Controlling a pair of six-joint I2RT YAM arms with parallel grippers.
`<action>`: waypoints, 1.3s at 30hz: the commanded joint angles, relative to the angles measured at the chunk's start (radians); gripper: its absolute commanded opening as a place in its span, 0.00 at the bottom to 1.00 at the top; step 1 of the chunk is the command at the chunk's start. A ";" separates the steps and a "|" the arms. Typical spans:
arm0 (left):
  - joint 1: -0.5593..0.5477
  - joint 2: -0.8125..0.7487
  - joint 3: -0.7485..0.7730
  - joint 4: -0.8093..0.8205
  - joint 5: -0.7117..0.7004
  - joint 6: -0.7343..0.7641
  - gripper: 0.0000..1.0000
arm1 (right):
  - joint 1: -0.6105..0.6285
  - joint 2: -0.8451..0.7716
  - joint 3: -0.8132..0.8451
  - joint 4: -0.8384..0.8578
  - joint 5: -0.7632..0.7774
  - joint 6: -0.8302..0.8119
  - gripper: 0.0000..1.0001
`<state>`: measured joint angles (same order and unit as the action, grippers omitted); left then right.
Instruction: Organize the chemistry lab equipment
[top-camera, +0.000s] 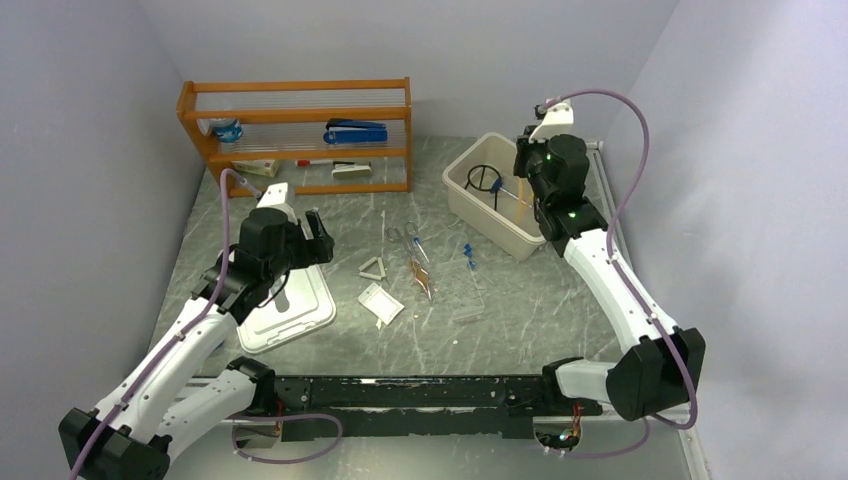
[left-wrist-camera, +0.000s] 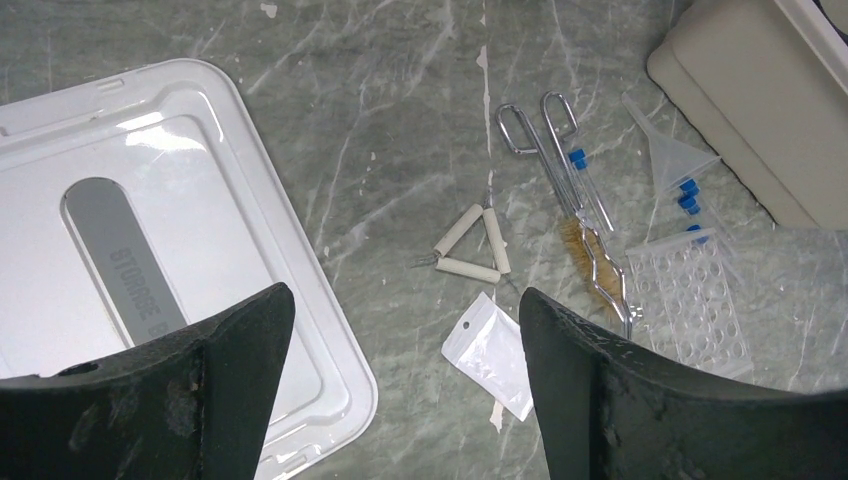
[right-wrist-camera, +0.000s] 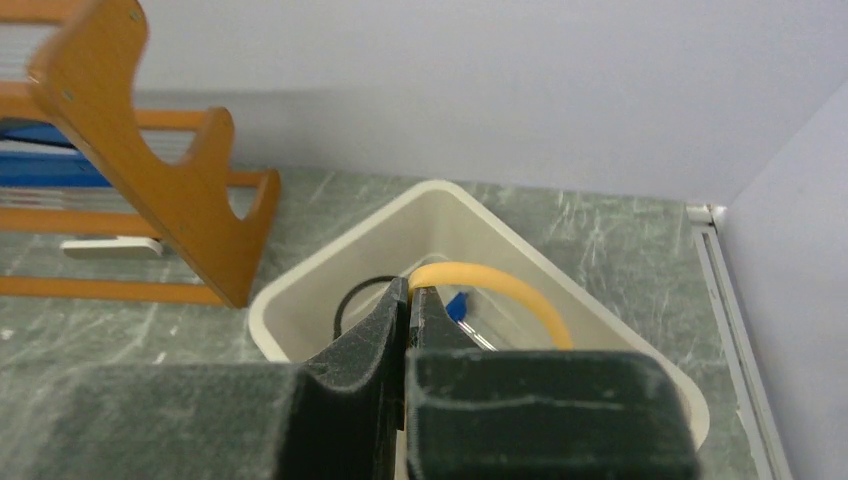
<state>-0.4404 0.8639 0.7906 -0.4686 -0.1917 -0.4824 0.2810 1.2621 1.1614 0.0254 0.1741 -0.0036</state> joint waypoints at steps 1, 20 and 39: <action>-0.002 -0.018 -0.008 0.013 0.023 0.011 0.87 | -0.021 0.021 -0.075 0.104 0.020 -0.019 0.00; -0.002 0.010 -0.005 0.004 0.019 0.003 0.86 | -0.055 0.168 -0.247 0.089 0.017 0.239 0.08; -0.002 0.005 -0.004 0.008 0.025 -0.011 0.90 | 0.033 0.149 0.075 -0.339 -0.059 0.279 0.49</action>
<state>-0.4404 0.8753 0.7879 -0.4690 -0.1864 -0.4847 0.2440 1.4254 1.1851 -0.1951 0.1749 0.2920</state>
